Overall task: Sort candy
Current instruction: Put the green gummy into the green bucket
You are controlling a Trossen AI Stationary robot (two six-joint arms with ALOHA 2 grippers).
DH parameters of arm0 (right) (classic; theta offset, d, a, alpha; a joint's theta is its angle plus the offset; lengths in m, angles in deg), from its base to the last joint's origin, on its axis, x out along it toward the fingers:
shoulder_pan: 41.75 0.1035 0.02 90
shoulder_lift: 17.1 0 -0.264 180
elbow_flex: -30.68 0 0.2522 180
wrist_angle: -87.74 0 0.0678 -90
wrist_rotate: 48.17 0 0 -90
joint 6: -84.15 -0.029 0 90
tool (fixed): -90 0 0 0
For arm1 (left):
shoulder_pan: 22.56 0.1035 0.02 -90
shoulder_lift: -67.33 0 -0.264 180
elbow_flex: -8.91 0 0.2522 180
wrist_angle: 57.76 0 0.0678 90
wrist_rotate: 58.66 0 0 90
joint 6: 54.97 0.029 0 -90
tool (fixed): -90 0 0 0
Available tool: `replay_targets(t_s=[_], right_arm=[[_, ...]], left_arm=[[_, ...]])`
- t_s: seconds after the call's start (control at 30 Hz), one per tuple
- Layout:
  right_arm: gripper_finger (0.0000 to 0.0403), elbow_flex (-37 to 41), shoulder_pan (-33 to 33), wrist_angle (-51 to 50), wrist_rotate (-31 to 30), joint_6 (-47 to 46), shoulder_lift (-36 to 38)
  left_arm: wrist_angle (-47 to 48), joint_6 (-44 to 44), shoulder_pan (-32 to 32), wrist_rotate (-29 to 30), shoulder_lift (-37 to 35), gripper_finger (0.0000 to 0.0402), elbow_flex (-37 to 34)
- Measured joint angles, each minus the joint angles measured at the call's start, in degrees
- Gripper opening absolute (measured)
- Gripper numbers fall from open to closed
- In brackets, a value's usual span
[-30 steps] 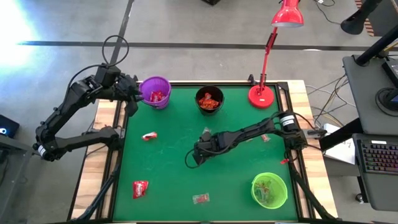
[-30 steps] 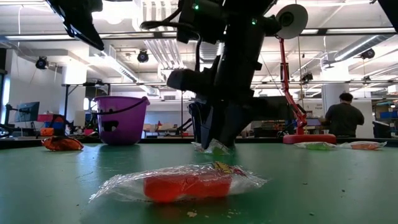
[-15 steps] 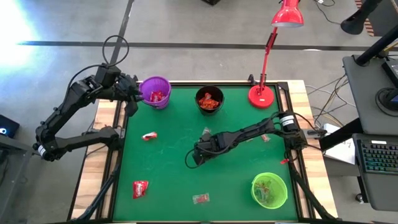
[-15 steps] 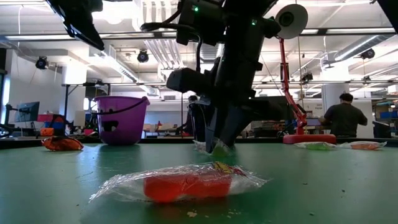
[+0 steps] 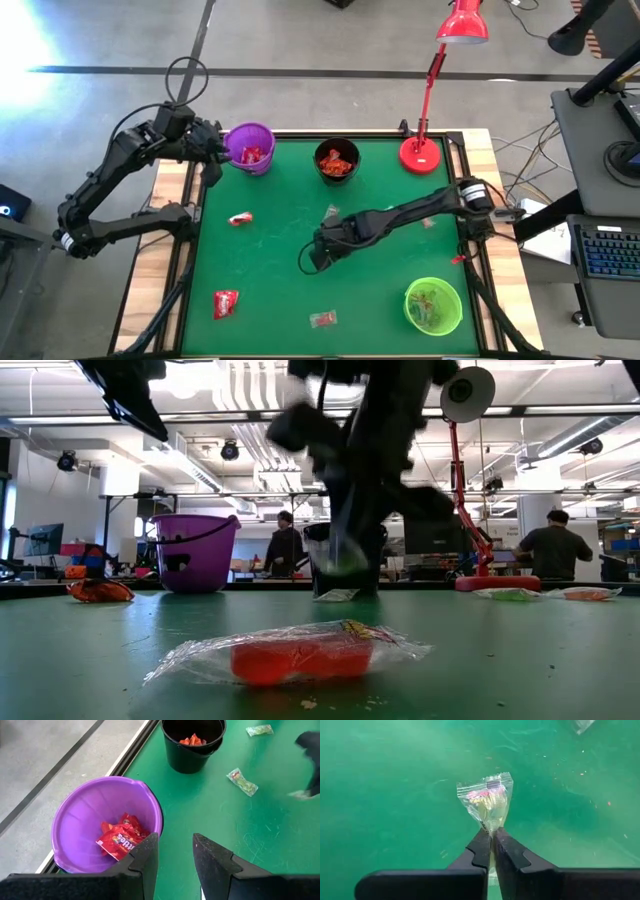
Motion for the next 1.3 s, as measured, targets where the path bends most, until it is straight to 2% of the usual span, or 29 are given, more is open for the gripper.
replay_targets(t_s=[0.23,0.53,0.77,1.07,1.17,1.3], right_arm=[[0.0009,-3.08,4.62,-6.34,-3.18,-3.63,6.27],[0.0009,-4.23,14.13,-18.89,-9.89,-20.24,11.27],[0.0009,-4.26,22.75,-30.06,-9.91,-38.54,12.64],[0.0009,-4.26,32.79,-36.82,-9.75,-59.68,14.7],[0.0009,-4.26,34.82,-37.42,-8.48,-60.82,14.87],[0.0009,-4.26,36.28,-37.76,-3.7,-61.05,14.9]], left_arm=[[-0.03,0.0,0.01,0.02,0.67,0.0105,-0.02],[-0.04,1.04,0.0,0.01,0.66,0.0105,-0.02],[-0.04,1.23,0.02,0.0,0.97,0.0105,-0.02],[-0.04,1.23,0.0,0.0,0.99,0.0105,-0.02],[-0.04,1.23,0.0,0.01,0.99,0.0105,-0.02],[-0.04,1.23,0.0,0.02,0.99,0.0105,-0.02]])
